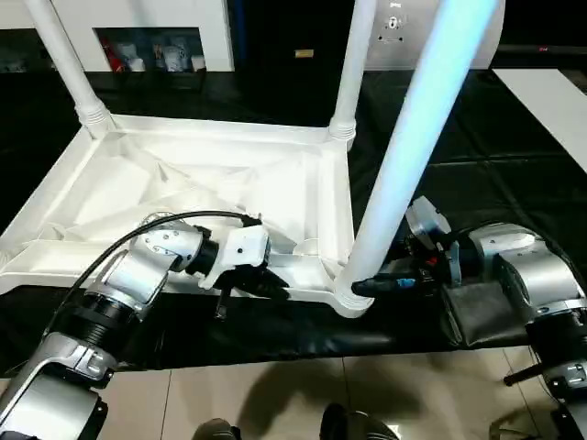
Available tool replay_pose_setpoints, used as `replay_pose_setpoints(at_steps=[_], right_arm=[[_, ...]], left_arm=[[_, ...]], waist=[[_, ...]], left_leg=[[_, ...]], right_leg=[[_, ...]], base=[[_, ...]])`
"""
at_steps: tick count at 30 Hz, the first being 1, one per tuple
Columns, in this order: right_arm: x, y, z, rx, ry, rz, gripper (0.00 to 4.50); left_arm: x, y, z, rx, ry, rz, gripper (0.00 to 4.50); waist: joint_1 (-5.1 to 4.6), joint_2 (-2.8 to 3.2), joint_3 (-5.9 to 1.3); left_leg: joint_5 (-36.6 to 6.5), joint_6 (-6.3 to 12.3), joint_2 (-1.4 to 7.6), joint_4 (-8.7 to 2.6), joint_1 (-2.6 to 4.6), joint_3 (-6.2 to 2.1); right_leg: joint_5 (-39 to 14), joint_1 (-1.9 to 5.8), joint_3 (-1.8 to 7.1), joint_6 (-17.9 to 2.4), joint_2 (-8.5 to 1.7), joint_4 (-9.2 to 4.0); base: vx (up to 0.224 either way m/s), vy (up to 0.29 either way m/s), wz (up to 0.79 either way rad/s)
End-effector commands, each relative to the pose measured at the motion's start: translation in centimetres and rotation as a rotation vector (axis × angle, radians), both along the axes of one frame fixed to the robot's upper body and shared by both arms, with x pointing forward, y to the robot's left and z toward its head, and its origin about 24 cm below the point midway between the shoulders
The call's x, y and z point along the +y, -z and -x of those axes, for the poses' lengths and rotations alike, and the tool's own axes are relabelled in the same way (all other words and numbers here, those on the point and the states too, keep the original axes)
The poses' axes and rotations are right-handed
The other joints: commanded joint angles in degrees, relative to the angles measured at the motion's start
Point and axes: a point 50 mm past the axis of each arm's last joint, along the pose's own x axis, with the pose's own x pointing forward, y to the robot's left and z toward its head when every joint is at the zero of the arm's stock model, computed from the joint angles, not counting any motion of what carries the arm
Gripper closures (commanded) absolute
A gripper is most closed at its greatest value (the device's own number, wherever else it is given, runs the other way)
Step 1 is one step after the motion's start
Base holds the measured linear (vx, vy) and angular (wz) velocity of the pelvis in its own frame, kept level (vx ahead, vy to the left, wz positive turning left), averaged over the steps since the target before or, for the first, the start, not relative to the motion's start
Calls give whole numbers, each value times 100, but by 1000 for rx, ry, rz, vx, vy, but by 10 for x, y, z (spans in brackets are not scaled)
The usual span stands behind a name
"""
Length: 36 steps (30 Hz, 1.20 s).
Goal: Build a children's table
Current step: Rotate leg to tighten
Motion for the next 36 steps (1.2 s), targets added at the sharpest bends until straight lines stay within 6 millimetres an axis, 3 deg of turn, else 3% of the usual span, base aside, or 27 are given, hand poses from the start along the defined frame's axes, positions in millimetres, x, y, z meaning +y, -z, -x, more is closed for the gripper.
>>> replay_pose_setpoints(at_steps=[1, 4, 6, 8, 9, 12, 13, 14, 15, 16, 18, 21, 27, 29, 30, 32, 34, 36], right_arm=[[6, 1, 7, 41, -25, -44, 245], [10, 3, 9, 62, -6, -57, 246], [20, 8, 7, 38, 105, -67, 246], [29, 11, 4, 11, 196, -70, 246], [31, 13, 2, 5, 239, -63, 247], [37, 15, -4, 2, 347, -56, 250], [43, 17, -8, -4, 439, -51, 250], [50, 18, -12, -6, 530, -49, 252], [53, 18, -15, -10, 585, -43, 253], [58, 19, -17, -4, 646, -41, 253], [68, 19, -23, -22, 776, -18, 254], [74, 19, -26, -20, 841, -29, 254], [74, 19, -26, -20, 841, -29, 254], [79, 18, -28, -33, 860, -51, 187], [82, 18, -29, -46, 878, -65, 187], [75, 15, -26, -95, 882, -121, 187], [61, 10, -22, -139, 852, -146, 141], [55, 7, -21, -158, 836, -148, 133]], left_arm=[[-3, 9, 5, 46, 15, -36, 450], [-4, 9, 3, 43, -13, -25, 450], [-10, 8, -1, 40, -119, 12, 450], [-15, 7, -5, 33, -211, 48, 450], [-17, 6, -6, 32, -242, 63, 450], [-23, 3, -7, 36, -315, 100, 450], [-29, 1, -9, 38, -382, 133, 450], [-36, -1, -10, 43, -454, 165, 450], [-40, -2, -10, 45, -492, 182, 450], [-44, -3, -12, 35, -547, 198, 450], [-53, -4, -15, 16, -656, 220, 450], [-59, -5, -16, 2, -714, 232, 450], [-59, -5, -16, 2, -714, 232, 450], [-64, -6, -16, -1, -731, 245, 450], [-68, -6, -16, -5, -740, 251, 450], [-59, -5, -16, -43, -702, 202, 450], [-48, -3, -15, -50, -667, 163, 450], [-46, -2, -13, -46, -652, 153, 450]], waist=[[-12, -58, -400], [-11, -61, -397], [-2, -34, -374], [-43, -55, -348], [-74, -42, -332], [-137, -43, -320], [-216, -5, -324], [-243, 21, -316], [-326, 1, -310], [-394, 21, -290], [-474, 54, -299], [-579, 72, -307], [-541, 57, -326], [-523, 47, -332], [-515, 47, -339], [-488, 60, -364], [-467, 66, -389], [-444, 60, -419]], left_leg=[[-61, 805, 133, -375, -58, 55], [-46, 796, 134, -379, -60, 56], [-205, 675, 133, -392, -39, 57], [-445, 499, 97, -409, -31, 62], [-603, 396, 43, -410, -26, 54], [-800, 350, 1, -397, -17, 48], [-858, 270, 58, -414, -28, 25], [-912, 245, 63, -418, -25, 7], [-1070, 212, 39, -405, -32, -7], [-1205, 206, 58, -412, 36, -10], [-1371, 252, 52, -406, 22, -39], [-1595, 328, 100, -431, 66, -69], [-1220, 424, 79, -449, 25, -47], [-1054, 431, 80, -444, 19, -28], [-1018, 425, 78, -440, 22, -24], [-856, 465, 77, -447, -2, -29], [-619, 544, 103, -452, -27, -33], [-317, 682, 110, -426, -51, -34]], right_leg=[[-2172, 495, 391, -682, -341, -321], [-2120, 498, 389, -687, -328, -323], [-2404, 485, 380, -618, -347, -383], [-2852, 483, 355, -442, -350, -458], [-3229, 490, 307, -241, -324, -525], [-3659, 488, 244, 80, -309, -628], [-3535, 513, 190, 96, -316, -645], [-3533, 513, 160, 88, -325, -664], [-3624, 519, 96, 183, -307, -714], [-3645, 491, 53, 186, -309, -769], [-3684, 538, -3, 309, -321, -805], [-3431, 545, -45, 261, -366, -824], [-3066, 533, 82, 8, -400, -719], [-2995, 516, 119, -116, -405, -681], [-2982, 519, 122, -133, -410, -674], [-2822, 551, 135, -169, -405, -649], [-2379, 567, 189, -298, -394, -547], [-1874, 579, 236, -493, -378, -436]], base=[[0, 0, 0], [0, 0, 0], [0, 0, 0], [0, 0, 0], [0, 0, 0], [0, 0, 0], [0, 0, 0], [0, 0, 0], [0, 0, 0], [0, 0, 0], [0, 0, 0], [0, 0, 0], [0, 0, 0], [0, 0, 0], [0, 0, 0], [0, 0, 0], [0, 0, 0], [0, 0, 0]])
